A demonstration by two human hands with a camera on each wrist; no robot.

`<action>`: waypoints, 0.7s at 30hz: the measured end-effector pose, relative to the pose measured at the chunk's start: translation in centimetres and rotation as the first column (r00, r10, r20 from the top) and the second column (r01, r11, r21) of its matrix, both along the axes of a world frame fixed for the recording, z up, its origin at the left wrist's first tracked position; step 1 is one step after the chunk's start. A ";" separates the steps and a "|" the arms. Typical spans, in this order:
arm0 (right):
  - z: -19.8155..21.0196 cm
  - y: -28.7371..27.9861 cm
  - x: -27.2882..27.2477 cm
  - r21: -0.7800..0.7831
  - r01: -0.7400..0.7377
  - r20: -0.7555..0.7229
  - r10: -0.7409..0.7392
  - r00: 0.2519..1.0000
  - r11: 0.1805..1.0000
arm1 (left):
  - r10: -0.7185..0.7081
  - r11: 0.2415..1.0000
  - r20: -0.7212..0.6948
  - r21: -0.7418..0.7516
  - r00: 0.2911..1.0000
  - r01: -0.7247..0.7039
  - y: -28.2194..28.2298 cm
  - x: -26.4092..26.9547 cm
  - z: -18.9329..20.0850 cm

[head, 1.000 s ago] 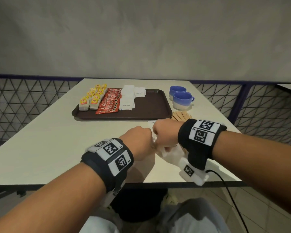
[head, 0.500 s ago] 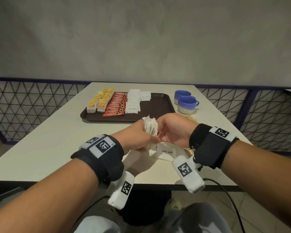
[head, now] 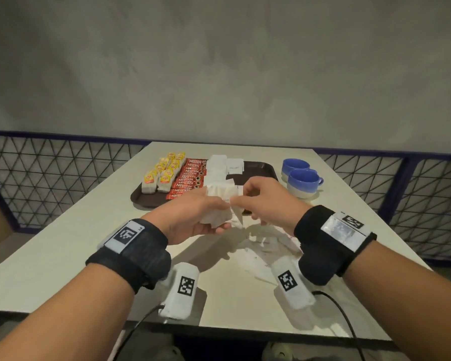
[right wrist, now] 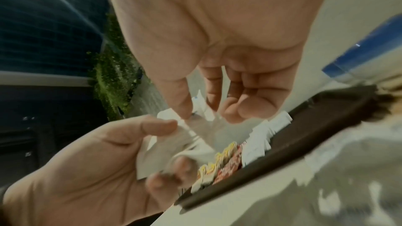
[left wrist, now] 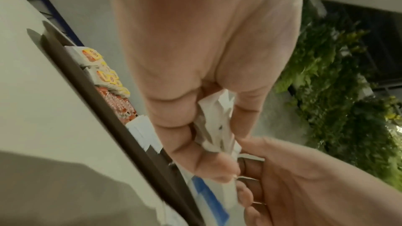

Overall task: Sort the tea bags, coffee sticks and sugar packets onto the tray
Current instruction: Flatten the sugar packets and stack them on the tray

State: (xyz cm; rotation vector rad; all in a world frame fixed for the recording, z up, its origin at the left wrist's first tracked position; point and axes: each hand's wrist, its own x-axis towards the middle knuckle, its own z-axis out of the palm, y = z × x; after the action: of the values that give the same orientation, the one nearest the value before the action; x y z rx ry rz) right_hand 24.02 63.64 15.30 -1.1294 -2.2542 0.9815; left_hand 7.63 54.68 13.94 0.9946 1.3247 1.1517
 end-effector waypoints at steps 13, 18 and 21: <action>4.1 8.1 -3.0 0.092 -0.330 -0.145 0.340 0.929 0.940 | -0.154 0.976 0.102 0.170 0.983 0.135 7.2 -5.2 0.3; 3.8 10.7 -3.6 0.008 -0.347 -0.225 0.339 0.913 0.938 | -0.009 0.978 0.314 0.200 0.949 -0.056 8.4 -5.5 -0.7; 3.6 11.3 -3.5 -0.030 -0.382 -0.180 0.371 0.911 0.924 | 0.030 0.969 0.339 0.220 0.940 -0.110 8.4 -4.9 -0.8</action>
State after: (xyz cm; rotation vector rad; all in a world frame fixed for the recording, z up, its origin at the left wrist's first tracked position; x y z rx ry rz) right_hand 20.52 74.97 18.91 -0.6096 -2.3578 1.2553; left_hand 2.78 63.12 13.14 0.8757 0.9729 1.4878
